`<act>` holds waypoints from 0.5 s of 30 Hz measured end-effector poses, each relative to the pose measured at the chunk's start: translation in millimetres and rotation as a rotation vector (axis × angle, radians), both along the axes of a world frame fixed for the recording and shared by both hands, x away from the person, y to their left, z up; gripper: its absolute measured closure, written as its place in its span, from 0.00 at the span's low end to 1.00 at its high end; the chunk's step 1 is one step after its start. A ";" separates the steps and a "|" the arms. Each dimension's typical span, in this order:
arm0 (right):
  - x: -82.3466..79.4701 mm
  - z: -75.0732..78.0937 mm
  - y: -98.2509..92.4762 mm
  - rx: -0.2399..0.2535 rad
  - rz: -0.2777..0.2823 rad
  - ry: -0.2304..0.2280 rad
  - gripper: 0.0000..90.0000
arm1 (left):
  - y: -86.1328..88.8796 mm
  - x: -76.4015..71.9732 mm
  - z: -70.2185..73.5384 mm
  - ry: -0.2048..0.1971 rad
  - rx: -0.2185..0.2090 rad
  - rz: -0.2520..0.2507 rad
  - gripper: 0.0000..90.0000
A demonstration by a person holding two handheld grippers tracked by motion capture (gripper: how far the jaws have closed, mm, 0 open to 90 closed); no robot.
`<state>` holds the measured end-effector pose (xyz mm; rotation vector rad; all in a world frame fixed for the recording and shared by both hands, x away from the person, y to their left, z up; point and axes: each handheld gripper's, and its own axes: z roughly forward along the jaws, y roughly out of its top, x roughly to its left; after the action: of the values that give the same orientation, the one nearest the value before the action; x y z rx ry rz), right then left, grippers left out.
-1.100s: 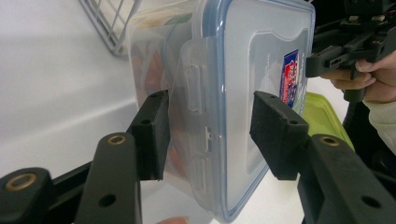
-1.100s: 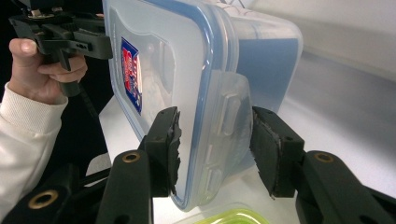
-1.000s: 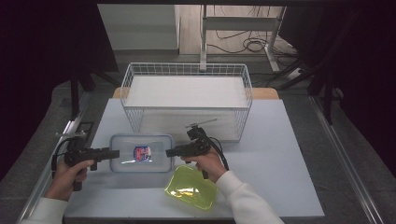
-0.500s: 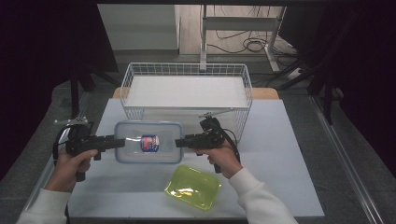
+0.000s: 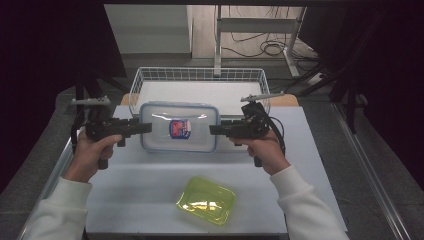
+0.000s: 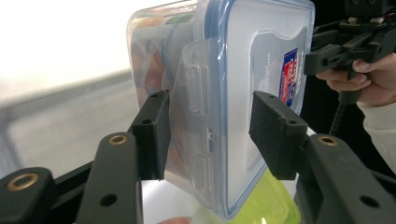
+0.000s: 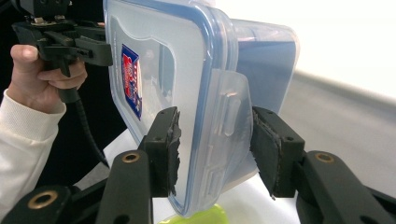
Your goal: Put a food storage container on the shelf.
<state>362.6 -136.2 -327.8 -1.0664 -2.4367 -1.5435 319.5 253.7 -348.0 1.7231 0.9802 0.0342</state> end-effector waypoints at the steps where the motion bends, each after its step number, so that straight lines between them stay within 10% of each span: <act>1: 0.0 0.0 0.0 0.000 0.000 0.000 0.59 | -2.5 2.8 3.2 -0.002 0.004 0.000 0.54; 15: 42.8 41.5 -27.0 0.004 -0.052 -0.044 0.58 | -30.8 57.6 44.9 -0.047 0.003 -0.011 0.54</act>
<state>405.3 -163.2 -286.3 -1.1162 -2.4513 -1.6036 377.1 222.9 -303.1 1.7231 0.9367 0.0687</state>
